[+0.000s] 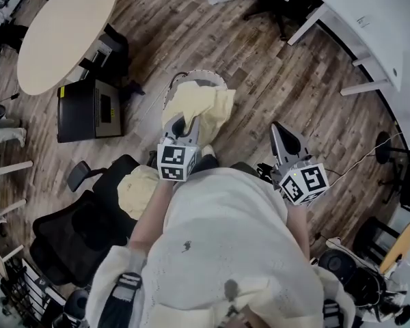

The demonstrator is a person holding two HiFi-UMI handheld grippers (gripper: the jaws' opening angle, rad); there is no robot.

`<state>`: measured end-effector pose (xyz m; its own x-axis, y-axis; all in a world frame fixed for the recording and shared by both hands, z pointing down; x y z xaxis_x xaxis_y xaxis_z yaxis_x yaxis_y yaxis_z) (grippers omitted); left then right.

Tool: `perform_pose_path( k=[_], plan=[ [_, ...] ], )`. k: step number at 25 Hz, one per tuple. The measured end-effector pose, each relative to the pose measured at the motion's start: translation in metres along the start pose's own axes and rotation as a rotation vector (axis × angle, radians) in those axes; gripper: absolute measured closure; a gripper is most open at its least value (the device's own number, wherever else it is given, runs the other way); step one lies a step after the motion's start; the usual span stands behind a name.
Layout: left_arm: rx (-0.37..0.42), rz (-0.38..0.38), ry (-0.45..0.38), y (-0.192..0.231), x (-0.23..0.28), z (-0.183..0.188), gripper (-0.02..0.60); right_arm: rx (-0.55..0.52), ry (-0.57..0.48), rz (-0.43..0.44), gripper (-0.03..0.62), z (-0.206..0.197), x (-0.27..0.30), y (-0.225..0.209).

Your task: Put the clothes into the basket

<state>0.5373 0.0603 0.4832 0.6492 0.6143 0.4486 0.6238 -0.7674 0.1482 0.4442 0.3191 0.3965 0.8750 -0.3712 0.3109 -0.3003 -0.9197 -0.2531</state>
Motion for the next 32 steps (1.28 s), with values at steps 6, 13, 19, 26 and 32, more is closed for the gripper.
perform_pose_path(
  k=[6,13,19,26,32],
  plan=[
    [0.009,-0.012,0.085,0.021,0.025,-0.016,0.502,0.003,-0.013,-0.029,0.586,0.008,0.014,-0.002],
    [0.002,-0.021,0.160,0.035,0.049,-0.036,0.502,0.022,-0.008,-0.073,0.585,0.006,0.017,-0.007],
    [0.001,-0.004,0.224,0.035,0.076,-0.051,0.502,0.034,-0.004,-0.082,0.586,0.002,0.018,-0.025],
    [-0.008,0.024,0.300,0.044,0.109,-0.069,0.502,0.028,-0.016,-0.082,0.586,0.014,0.032,-0.047],
    [-0.005,0.025,0.378,0.054,0.139,-0.087,0.502,0.030,-0.017,-0.121,0.586,0.016,0.035,-0.064]
  ],
)
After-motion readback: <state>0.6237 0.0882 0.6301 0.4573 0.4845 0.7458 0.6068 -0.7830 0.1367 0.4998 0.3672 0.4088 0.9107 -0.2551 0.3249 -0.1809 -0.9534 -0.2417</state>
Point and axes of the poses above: the fingertips, and each gripper's own axes: x forward along the fingers, y to its left, z out of its top, the point moved 8 cm from there along -x, backward along the fingers, and after that the axes turned 2 degrees about y, right-handed, at the moved point
